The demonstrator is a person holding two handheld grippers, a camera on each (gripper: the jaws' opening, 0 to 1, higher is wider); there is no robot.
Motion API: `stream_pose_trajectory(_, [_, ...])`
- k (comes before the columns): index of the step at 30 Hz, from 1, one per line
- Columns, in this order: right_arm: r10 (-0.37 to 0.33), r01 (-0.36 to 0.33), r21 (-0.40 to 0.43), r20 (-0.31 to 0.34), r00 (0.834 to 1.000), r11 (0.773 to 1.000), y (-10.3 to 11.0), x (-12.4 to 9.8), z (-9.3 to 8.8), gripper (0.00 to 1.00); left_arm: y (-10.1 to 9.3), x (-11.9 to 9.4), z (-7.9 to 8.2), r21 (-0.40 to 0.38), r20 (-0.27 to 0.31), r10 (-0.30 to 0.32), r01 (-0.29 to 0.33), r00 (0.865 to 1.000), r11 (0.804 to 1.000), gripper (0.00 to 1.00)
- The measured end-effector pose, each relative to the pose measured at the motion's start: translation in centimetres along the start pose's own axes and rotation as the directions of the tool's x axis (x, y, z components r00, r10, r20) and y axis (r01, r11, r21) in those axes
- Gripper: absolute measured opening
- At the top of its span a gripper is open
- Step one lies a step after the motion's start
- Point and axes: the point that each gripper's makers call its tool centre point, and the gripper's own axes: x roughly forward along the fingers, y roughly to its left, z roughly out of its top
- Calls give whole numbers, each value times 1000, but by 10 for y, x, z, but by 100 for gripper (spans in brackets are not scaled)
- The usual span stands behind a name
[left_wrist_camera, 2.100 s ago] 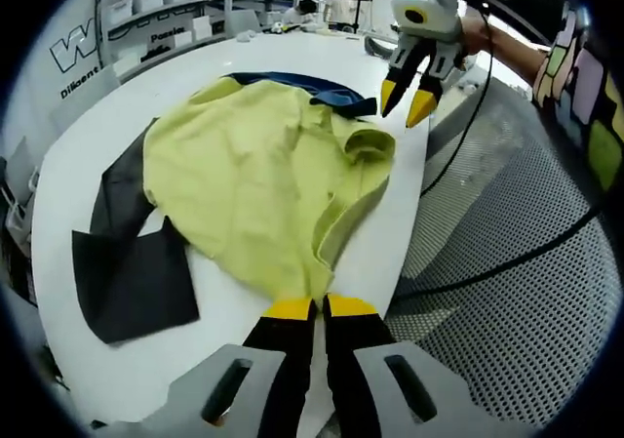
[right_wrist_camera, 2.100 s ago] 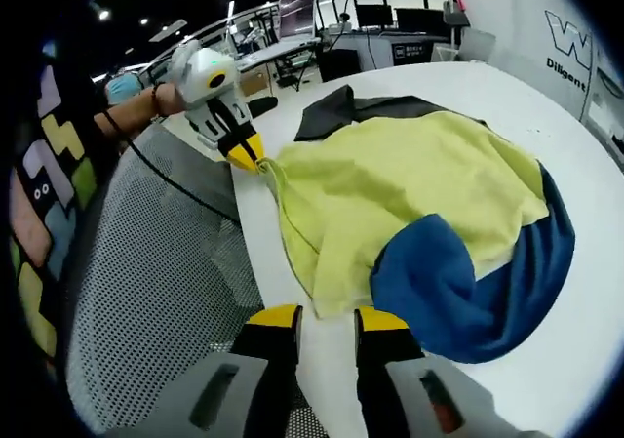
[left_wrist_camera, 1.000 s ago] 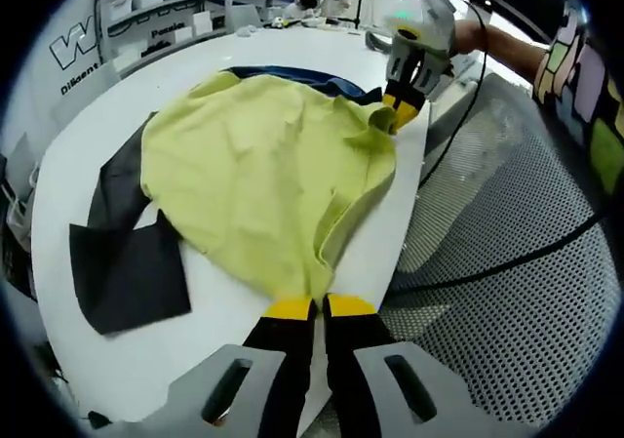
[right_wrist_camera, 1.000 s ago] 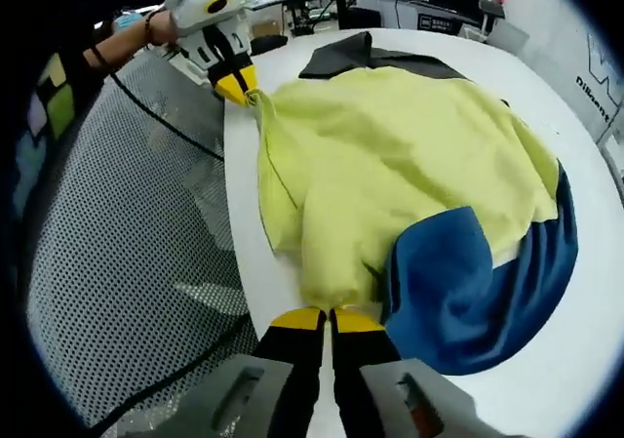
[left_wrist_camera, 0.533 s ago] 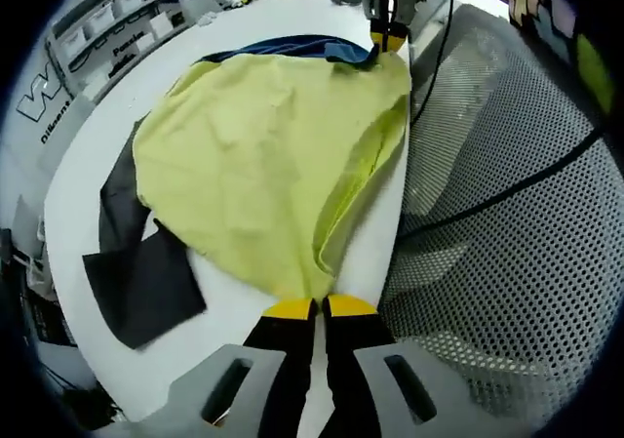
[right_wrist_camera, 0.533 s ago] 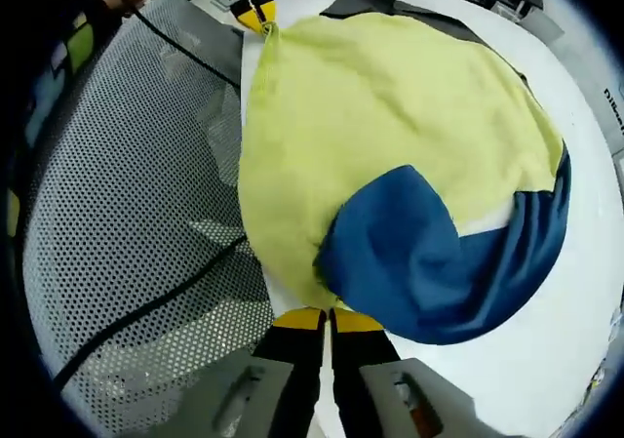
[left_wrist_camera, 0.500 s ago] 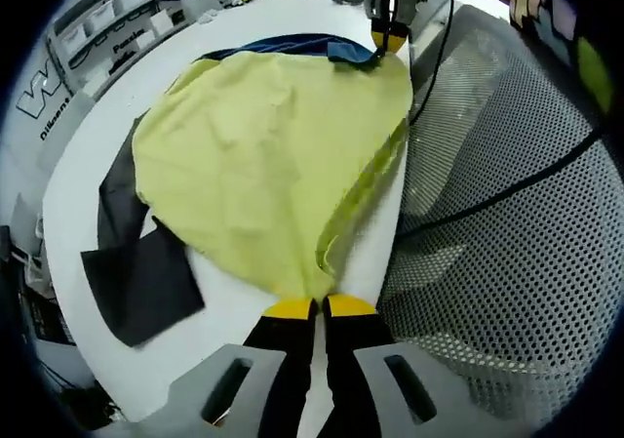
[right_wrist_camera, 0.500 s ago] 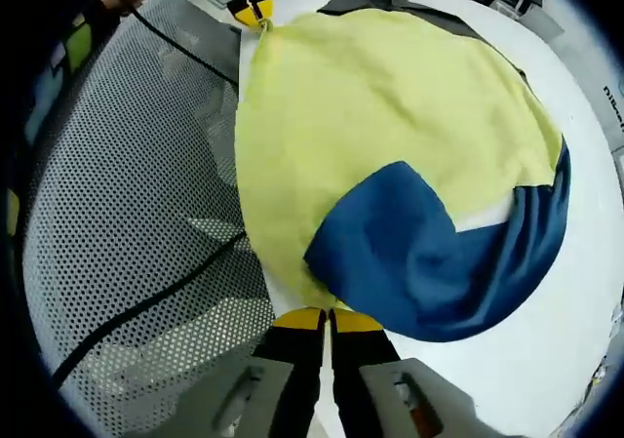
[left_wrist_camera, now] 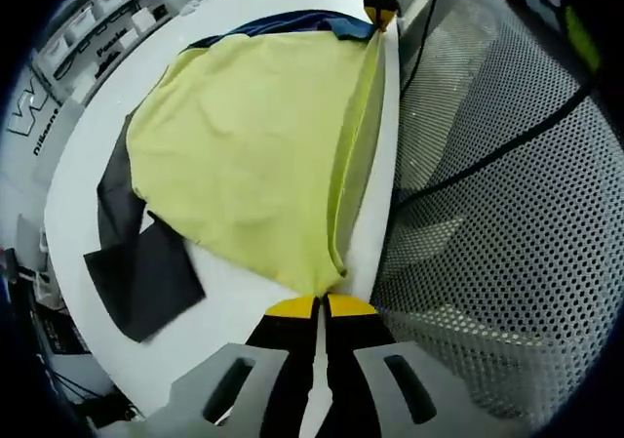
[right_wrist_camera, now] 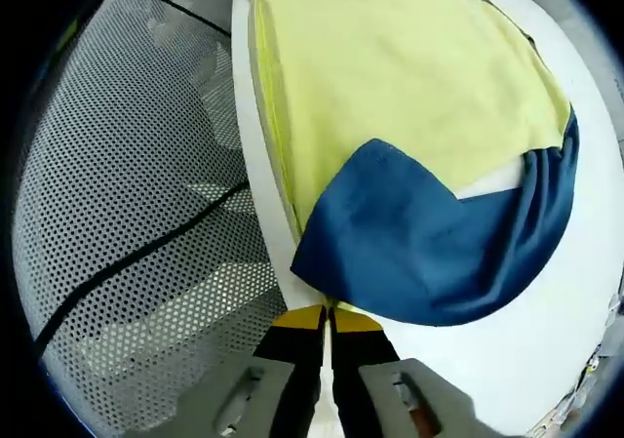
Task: Fold the garment on the visible template until the final outline fits inside the template.
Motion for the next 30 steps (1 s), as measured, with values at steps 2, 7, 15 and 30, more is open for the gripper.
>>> stream_pose_trajectory(2, [6, -6, 3, 1, 1000, 1000, 2, -1, 0, 0, -3, 1, -1, 20, -10, 0, 0, 1000, 1000, 0])
stream_pose_trajectory(7, [34, -34, 32, 0, 999, 999, 9, 2, -1, 0, -5, 2, -4, 44, -28, -9, 10, 1000, 999, 0])
stream_pose_trajectory(15, [25, -35, 124, 86, 996, 992, 10, -10, -3, 4, -7, -12, 3, -11, 19, -37, 37, 999, 999, 3])
stream_pose_trajectory(30, [-250, 109, 376, 351, 902, 920, -56, -37, 19, 19, 29, -23, 40, -128, 180, 101, -78, 979, 989, 21])
